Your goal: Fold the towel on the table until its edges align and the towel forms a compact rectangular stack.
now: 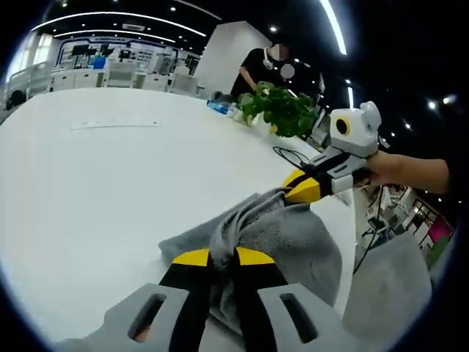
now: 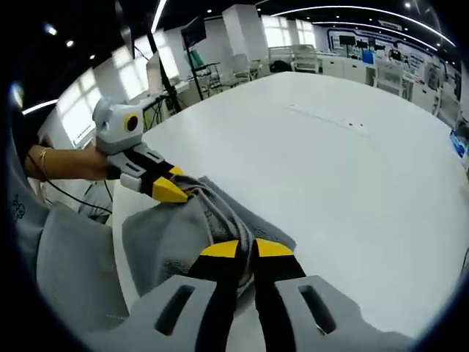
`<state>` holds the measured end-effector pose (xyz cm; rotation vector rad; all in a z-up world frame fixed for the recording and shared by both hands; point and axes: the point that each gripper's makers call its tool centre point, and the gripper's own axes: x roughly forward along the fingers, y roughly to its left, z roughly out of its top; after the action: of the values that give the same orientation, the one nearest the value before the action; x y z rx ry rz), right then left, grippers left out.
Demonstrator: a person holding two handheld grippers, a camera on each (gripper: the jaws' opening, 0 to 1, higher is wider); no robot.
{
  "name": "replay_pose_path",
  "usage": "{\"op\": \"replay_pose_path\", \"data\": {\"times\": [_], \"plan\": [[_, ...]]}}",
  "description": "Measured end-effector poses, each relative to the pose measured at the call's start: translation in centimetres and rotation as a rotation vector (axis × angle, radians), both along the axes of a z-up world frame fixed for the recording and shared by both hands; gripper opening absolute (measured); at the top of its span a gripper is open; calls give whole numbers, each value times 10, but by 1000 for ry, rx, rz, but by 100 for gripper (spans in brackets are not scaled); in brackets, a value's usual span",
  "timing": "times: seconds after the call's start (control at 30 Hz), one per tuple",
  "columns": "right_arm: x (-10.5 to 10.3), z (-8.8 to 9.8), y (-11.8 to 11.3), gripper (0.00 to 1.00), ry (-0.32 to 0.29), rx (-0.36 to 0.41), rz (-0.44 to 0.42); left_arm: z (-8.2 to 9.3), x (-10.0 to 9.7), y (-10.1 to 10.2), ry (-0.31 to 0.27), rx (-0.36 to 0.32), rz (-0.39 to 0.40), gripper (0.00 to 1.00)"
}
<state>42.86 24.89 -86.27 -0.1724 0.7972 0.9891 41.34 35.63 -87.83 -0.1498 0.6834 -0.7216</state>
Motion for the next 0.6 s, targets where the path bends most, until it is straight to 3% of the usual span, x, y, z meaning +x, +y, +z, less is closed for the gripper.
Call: {"op": "replay_pose_path", "data": {"times": [0.13, 0.43, 0.6], "plan": [[4, -1, -1, 6, 17, 4, -33, 3, 4, 6, 5, -14, 52, 17], [9, 23, -6, 14, 16, 131, -107, 15, 0, 19, -2, -75, 69, 38], [4, 23, -12, 21, 37, 166, -126, 8, 0, 28, 10, -47, 96, 38]]}}
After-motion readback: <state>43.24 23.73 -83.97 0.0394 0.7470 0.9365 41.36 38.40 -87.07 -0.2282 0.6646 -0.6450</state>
